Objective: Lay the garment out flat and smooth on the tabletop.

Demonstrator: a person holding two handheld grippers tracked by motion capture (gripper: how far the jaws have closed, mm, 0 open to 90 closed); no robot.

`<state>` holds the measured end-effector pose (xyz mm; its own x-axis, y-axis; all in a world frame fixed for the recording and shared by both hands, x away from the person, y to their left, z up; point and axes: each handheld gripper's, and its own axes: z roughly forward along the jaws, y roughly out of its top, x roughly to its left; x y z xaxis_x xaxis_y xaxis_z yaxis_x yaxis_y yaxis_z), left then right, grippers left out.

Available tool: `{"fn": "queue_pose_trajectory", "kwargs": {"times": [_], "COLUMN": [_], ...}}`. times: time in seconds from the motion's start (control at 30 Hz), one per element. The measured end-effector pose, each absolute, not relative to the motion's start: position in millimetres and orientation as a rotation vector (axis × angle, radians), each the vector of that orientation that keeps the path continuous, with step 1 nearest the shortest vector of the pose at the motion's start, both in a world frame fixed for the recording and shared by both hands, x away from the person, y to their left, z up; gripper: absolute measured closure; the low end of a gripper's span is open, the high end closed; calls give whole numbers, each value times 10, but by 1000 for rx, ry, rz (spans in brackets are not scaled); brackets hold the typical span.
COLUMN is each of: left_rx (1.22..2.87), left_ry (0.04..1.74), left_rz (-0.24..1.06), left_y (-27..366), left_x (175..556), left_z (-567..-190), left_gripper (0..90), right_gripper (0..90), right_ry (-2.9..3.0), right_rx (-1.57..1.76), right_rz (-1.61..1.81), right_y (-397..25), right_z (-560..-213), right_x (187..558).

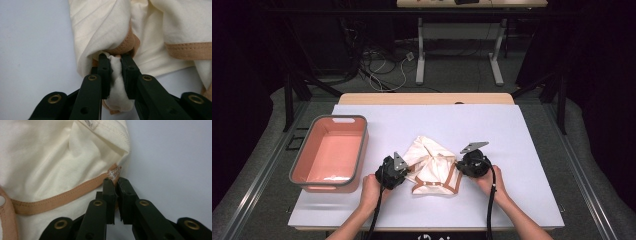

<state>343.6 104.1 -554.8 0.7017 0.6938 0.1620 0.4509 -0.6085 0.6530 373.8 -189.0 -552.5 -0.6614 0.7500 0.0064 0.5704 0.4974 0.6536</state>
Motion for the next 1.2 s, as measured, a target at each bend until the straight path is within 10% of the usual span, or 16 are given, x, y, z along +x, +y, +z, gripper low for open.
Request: {"fn": "queue_pose_trajectory", "kwargs": {"times": [0.37,0.93,1.13,1.2], "left_rx": [2257,2355,2343,2316], "left_ry": [923,967,992,949], "left_rz": [710,447,406,395], "left_y": [1081,1102,1098,1109], "left_x": [3426,3345,3403,3389], "left_z": [-5488,-5398,-5502,-5525], "left_gripper": [795,351,338,496], "right_gripper": [867,584,549,558], "right_ry": [2401,2420,2424,2432], "right_rx": [1122,1150,1171,1163], "right_rz": [886,876,865,875], "right_y": [-1960,-2019,-2029,-2029], "right_z": [-5461,-5478,-5498,-5512], "right_x": [3693,3708,3732,3741]}}
